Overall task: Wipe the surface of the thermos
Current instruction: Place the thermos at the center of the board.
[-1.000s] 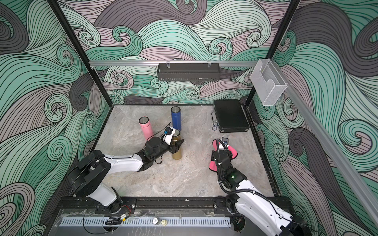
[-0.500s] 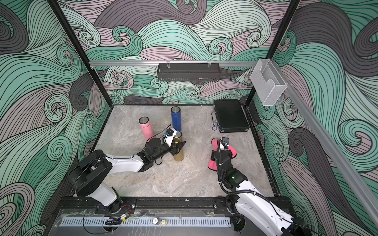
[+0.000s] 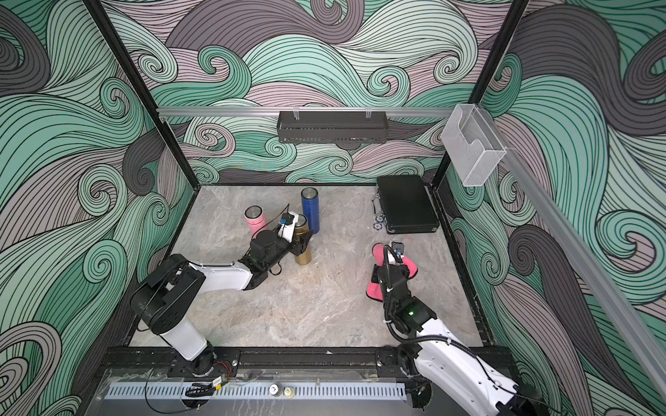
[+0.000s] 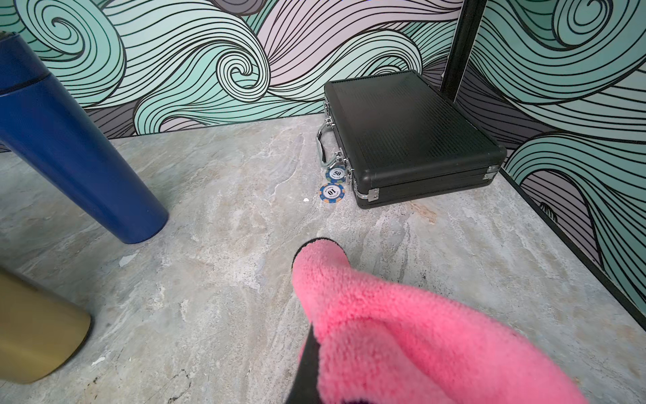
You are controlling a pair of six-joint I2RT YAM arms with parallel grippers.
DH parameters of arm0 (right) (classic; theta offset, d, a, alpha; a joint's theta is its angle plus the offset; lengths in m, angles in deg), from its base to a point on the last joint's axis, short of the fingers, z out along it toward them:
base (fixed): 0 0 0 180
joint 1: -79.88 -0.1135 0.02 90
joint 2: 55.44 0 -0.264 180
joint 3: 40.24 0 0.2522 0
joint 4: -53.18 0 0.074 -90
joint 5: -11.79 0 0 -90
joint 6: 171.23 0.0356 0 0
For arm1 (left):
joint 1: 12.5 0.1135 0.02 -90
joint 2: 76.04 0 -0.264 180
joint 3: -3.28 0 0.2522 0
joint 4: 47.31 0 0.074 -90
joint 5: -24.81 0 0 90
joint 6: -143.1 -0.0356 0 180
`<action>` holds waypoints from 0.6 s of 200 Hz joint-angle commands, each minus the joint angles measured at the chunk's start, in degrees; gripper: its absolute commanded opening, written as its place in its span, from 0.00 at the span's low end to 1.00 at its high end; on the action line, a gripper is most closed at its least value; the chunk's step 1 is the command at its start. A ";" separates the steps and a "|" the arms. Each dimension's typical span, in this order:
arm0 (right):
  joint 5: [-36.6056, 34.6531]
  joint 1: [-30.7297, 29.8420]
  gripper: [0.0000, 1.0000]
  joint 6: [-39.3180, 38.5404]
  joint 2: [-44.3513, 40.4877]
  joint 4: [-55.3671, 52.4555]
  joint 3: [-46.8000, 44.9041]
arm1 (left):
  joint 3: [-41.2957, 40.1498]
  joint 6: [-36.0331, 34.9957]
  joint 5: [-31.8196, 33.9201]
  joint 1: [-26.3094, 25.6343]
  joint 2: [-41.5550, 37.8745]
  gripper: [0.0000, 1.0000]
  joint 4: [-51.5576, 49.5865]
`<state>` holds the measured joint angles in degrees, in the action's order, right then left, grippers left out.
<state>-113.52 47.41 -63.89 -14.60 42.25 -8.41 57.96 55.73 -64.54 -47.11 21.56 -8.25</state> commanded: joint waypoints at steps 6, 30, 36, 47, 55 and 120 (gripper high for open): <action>0.11 0.41 0.00 0.15 0.29 1.09 -0.14 | 4.88 1.19 -3.23 3.45 4.08 0.00 6.74; 0.14 0.37 0.00 0.07 0.35 1.15 -0.14 | 7.68 1.56 -3.55 4.51 8.13 0.00 9.93; 0.09 0.46 0.00 0.07 0.38 1.16 -0.15 | 8.19 1.58 -3.59 4.69 8.96 0.00 10.70; 0.13 0.44 0.00 0.06 0.47 1.36 -0.14 | 8.89 1.47 -3.91 5.06 10.68 0.00 12.15; 0.13 0.48 0.00 0.06 0.56 1.38 -0.14 | 9.31 0.96 -5.05 5.31 11.44 0.00 12.50; 0.19 0.48 0.00 -0.07 1.27 1.80 0.04 | 10.46 -0.96 -8.41 5.43 12.97 0.33 10.37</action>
<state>-113.08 47.65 -63.89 -13.37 42.71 -8.41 66.84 55.38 -70.05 -41.86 33.63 1.08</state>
